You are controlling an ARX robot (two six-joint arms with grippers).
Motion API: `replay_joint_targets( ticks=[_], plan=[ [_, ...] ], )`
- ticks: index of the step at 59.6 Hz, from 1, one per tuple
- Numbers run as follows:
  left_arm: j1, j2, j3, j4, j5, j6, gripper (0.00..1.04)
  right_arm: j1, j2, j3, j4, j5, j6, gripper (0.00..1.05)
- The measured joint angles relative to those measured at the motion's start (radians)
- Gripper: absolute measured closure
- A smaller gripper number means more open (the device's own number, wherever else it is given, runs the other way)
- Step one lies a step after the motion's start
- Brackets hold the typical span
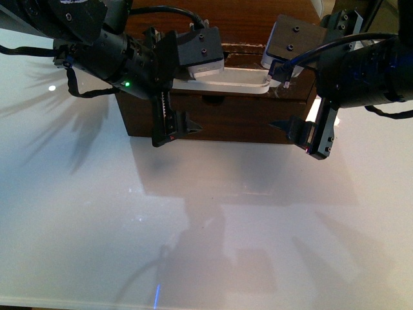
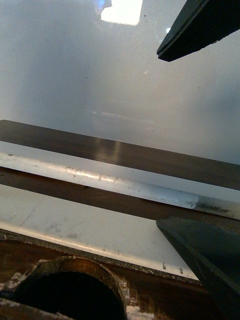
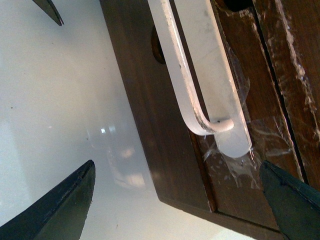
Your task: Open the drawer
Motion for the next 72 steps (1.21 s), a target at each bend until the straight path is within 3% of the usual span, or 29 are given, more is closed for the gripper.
replay_joint_targets(
  ticks=[72],
  plan=[
    [0.002, 0.000, 0.006, -0.031, 0.000, 0.039, 0.08, 0.064, 0.137, 0.144, -0.084, -0.021, -0.062, 0.09]
  ],
)
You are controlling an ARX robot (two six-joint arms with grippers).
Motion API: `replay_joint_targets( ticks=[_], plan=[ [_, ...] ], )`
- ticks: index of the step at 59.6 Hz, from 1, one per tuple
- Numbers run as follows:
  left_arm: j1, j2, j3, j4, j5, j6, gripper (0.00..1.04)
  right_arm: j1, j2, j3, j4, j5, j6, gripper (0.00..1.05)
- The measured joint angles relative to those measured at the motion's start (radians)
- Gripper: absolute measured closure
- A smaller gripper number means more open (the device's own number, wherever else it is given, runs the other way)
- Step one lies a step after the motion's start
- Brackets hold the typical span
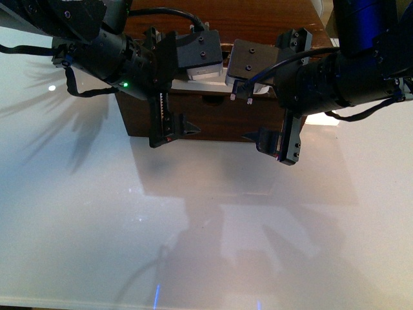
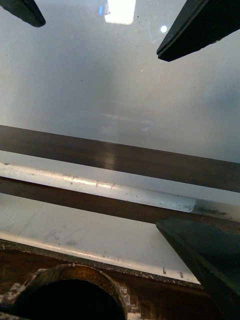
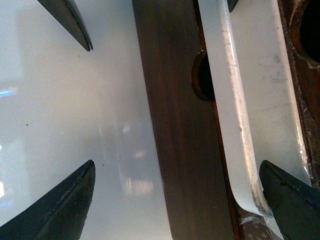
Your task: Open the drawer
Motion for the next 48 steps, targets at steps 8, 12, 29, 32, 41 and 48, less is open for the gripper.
replay_joint_targets(
  ticks=[8, 12, 29, 32, 41, 48],
  plan=[
    [0.000, 0.000, 0.004, -0.010, 0.000, 0.007, 0.08, 0.001, 0.013, 0.022, -0.020, 0.000, -0.013, 0.09],
    [0.000, 0.001, 0.007, -0.016, 0.000, 0.012, 0.08, 0.002, 0.018, 0.032, -0.031, -0.001, -0.027, 0.09],
    [0.000, 0.003, 0.016, -0.041, -0.001, 0.045, 0.08, 0.006, 0.047, 0.089, -0.115, -0.002, -0.120, 0.09],
    [0.000, 0.003, 0.016, -0.041, -0.001, 0.049, 0.08, 0.007, 0.053, 0.098, -0.127, -0.002, -0.140, 0.09],
    [0.000, 0.005, 0.016, -0.039, 0.000, 0.059, 0.08, 0.009, 0.067, 0.113, -0.132, -0.003, -0.167, 0.09],
    [-0.002, 0.007, 0.016, -0.039, 0.000, 0.071, 0.08, 0.011, 0.071, 0.116, -0.141, -0.003, -0.183, 0.09]
  ],
)
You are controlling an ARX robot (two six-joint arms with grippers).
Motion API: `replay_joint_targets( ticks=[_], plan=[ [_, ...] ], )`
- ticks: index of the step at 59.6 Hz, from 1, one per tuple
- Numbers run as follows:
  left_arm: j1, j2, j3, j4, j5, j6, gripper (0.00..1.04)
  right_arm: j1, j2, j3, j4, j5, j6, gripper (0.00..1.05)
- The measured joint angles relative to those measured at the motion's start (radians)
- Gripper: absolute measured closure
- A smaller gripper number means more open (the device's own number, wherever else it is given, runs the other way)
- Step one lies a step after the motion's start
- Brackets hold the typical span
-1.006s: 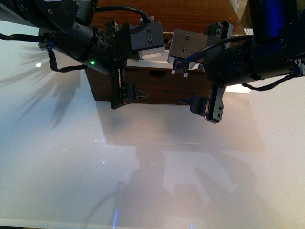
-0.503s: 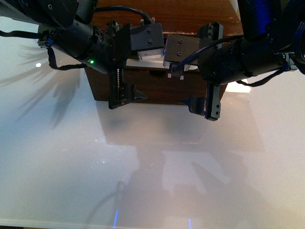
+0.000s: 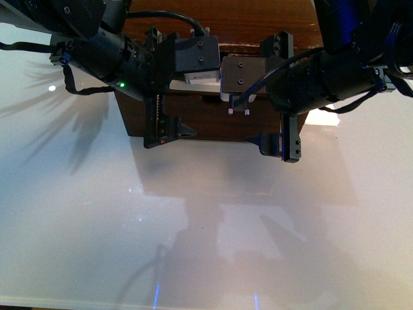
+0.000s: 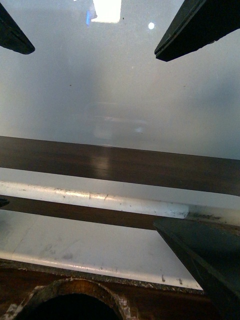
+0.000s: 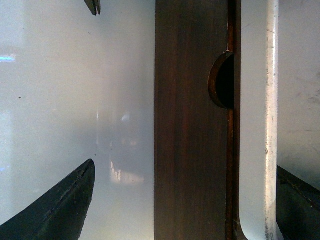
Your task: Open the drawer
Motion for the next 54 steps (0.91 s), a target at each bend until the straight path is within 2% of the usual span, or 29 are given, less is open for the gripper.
replay_joint_targets(
  ticks=[54],
  plan=[
    [-0.004, -0.026, -0.058, 0.007, 0.006, 0.064, 0.08, 0.036, -0.022, -0.063, -0.004, 0.022, -0.035, 0.09]
  ],
)
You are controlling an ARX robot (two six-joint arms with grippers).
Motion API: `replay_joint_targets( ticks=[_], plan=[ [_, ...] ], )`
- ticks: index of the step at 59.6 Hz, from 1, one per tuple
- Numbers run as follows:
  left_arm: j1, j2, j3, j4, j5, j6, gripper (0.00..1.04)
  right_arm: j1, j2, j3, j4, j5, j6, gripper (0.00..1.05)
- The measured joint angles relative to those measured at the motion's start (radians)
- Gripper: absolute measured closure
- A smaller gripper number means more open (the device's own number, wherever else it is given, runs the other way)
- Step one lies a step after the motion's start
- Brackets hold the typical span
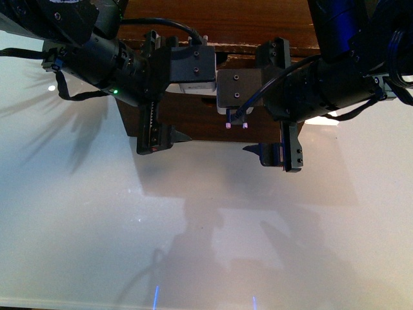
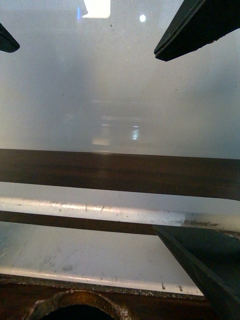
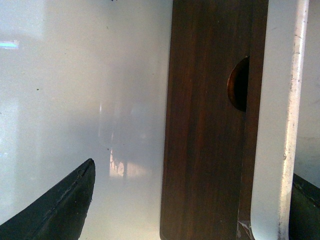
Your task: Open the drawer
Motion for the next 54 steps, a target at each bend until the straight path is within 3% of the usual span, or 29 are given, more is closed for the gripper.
replay_joint_targets(
  ticks=[54],
  plan=[
    [-0.008, -0.126, -0.254, 0.137, 0.007, 0.010, 0.08, 0.094, -0.087, -0.162, 0.056, 0.058, 0.069, 0.09]
  ],
)
